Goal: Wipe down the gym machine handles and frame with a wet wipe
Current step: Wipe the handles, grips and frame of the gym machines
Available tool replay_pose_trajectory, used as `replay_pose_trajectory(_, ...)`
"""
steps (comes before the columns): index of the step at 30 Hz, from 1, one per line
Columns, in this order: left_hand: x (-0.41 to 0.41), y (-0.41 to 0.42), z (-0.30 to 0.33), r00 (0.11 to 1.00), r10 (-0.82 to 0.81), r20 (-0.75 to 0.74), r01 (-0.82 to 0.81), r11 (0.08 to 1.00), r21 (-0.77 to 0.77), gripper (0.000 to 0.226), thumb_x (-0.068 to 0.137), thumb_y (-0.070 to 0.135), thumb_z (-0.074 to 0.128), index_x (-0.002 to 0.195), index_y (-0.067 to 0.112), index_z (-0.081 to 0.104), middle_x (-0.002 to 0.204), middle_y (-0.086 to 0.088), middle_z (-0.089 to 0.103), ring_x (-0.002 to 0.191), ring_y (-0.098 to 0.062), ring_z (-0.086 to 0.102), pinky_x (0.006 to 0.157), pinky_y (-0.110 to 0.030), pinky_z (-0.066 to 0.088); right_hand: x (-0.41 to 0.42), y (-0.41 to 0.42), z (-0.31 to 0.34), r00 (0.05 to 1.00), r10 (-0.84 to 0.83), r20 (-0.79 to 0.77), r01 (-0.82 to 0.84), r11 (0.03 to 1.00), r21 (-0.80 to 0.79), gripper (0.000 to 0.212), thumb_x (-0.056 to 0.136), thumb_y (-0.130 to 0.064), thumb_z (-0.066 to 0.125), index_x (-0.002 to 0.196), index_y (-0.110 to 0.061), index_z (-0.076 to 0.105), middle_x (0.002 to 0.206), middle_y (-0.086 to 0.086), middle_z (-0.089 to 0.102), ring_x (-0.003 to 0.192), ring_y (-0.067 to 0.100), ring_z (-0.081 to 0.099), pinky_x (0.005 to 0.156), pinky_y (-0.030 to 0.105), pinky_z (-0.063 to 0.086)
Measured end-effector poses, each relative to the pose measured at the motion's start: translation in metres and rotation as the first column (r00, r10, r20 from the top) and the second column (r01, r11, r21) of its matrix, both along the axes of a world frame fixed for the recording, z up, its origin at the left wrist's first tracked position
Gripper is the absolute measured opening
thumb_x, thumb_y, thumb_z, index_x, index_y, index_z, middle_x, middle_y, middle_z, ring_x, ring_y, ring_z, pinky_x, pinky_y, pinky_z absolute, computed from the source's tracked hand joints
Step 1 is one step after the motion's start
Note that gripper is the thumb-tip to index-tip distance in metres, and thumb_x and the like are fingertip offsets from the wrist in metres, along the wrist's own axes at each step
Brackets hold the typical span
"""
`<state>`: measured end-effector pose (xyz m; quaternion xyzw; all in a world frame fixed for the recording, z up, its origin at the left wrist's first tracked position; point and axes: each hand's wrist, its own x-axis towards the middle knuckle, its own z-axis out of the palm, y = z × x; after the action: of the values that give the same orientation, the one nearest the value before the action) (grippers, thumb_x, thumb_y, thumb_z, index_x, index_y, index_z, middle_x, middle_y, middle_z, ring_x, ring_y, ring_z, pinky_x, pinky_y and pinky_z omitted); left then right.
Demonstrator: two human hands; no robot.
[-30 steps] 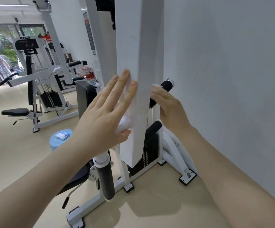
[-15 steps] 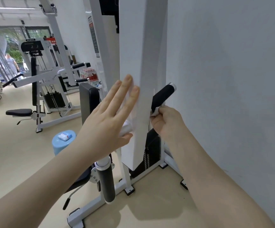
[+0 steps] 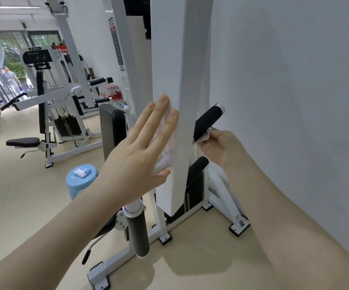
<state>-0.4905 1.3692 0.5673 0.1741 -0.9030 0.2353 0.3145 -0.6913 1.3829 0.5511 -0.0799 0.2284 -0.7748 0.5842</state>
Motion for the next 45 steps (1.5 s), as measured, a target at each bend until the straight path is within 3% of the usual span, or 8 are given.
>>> replay_pose_trajectory(5, -0.001, 0.002, 0.001, 1.000, 0.003, -0.002, -0.003, 1.000, 0.020, 0.100, 0.068, 0.037, 0.062, 0.146, 0.014, 0.004, 0.152, -0.014, 0.002, 0.142, -0.028, 0.002, 0.109, -0.043, 0.019, 0.020, 0.016, -0.021, 0.932, 0.145, -0.331, -0.141, 0.989, 0.036, 0.024, 0.093, 0.003, 0.035, 0.100, -0.002, 0.057, 0.080, 0.011, 0.066, 0.065, 0.019, 0.065, 0.076, 0.036, 0.056)
replay_pose_trajectory(8, -0.003, 0.004, -0.001, 1.000, 0.011, 0.001, -0.011, 1.000, 0.012, 0.101, 0.071, 0.040, 0.058, 0.148, 0.015, -0.003, 0.153, -0.013, 0.001, 0.142, -0.027, 0.000, 0.112, -0.040, 0.016, 0.021, 0.021, -0.022, 0.868, -0.077, -0.491, 0.128, 0.989, 0.072, 0.030, 0.091, 0.004, 0.036, 0.089, -0.006, 0.064, 0.089, 0.017, 0.065, 0.080, 0.025, 0.060, 0.092, 0.042, 0.047)
replay_pose_trajectory(12, -0.004, 0.008, -0.002, 1.000, 0.015, -0.002, -0.015, 1.000, 0.016, 0.105, 0.070, 0.042, 0.057, 0.146, 0.018, -0.011, 0.154, -0.009, 0.000, 0.142, -0.022, -0.004, 0.107, -0.040, 0.017, 0.026, 0.019, -0.037, 0.385, -0.235, -0.892, 0.462, 0.886, -0.034, 0.026, 0.098, -0.020, 0.041, 0.097, -0.020, 0.067, 0.096, 0.007, 0.069, 0.091, 0.023, 0.063, 0.092, 0.046, 0.050)
replay_pose_trajectory(16, -0.003, 0.010, 0.000, 0.999, 0.042, 0.014, -0.042, 0.999, 0.028, 0.111, 0.067, 0.039, 0.063, 0.146, 0.022, -0.014, 0.154, -0.001, -0.006, 0.143, -0.022, -0.004, 0.114, -0.045, 0.016, 0.017, 0.029, -0.026, 0.059, -0.503, -0.862, 0.635, 0.686, -0.356, 0.021, 0.096, -0.012, 0.045, 0.112, -0.014, 0.059, 0.103, -0.009, 0.059, 0.093, 0.003, 0.054, 0.083, 0.008, 0.042)
replay_pose_trajectory(24, -0.001, 0.007, 0.002, 0.992, 0.126, 0.016, -0.125, 0.990, -0.058, 0.108, 0.068, 0.036, 0.063, 0.147, 0.014, -0.007, 0.154, -0.011, 0.000, 0.143, -0.020, -0.007, 0.116, -0.039, -0.002, -0.005, -0.003, -0.013, -0.657, -0.496, -0.568, 0.009, 0.748, -0.664, 0.024, 0.086, -0.010, 0.033, 0.082, -0.008, 0.057, 0.076, -0.005, 0.052, 0.072, 0.008, 0.035, 0.087, 0.043, 0.041)
replay_pose_trajectory(35, -0.001, 0.008, 0.003, 0.996, 0.092, 0.008, -0.091, 0.995, -0.052, 0.109, 0.066, 0.033, 0.071, 0.146, 0.014, 0.000, 0.153, -0.011, 0.001, 0.143, -0.024, 0.004, 0.115, -0.041, 0.009, -0.023, -0.007, -0.006, -0.644, -0.438, -0.627, -0.032, 0.834, -0.550, 0.035, 0.080, -0.015, 0.024, 0.091, -0.011, 0.057, 0.083, 0.000, 0.056, 0.076, 0.021, 0.050, 0.066, 0.021, 0.038)
replay_pose_trajectory(39, 0.000, 0.008, 0.004, 0.996, 0.084, 0.027, -0.082, 0.996, -0.037, 0.103, 0.068, 0.037, 0.061, 0.147, 0.013, -0.001, 0.154, -0.012, -0.001, 0.142, -0.024, 0.003, 0.115, -0.040, 0.005, -0.028, -0.016, -0.008, -0.470, -0.462, -0.752, 0.223, 0.763, -0.607, 0.036, 0.081, -0.011, 0.027, 0.089, -0.012, 0.063, 0.085, 0.000, 0.064, 0.078, 0.015, 0.051, 0.071, 0.013, 0.036)
replay_pose_trajectory(45, 0.001, 0.007, 0.005, 0.994, 0.094, 0.050, -0.093, 0.995, -0.020, 0.108, 0.069, 0.035, 0.066, 0.147, 0.013, -0.005, 0.154, -0.010, -0.004, 0.143, -0.022, -0.001, 0.116, -0.038, 0.003, -0.012, -0.005, 0.001, -0.539, -0.445, -0.716, -0.090, 0.875, -0.475, 0.027, 0.082, -0.005, 0.031, 0.069, -0.009, 0.054, 0.067, -0.010, 0.047, 0.064, 0.012, 0.046, 0.065, 0.015, 0.034)
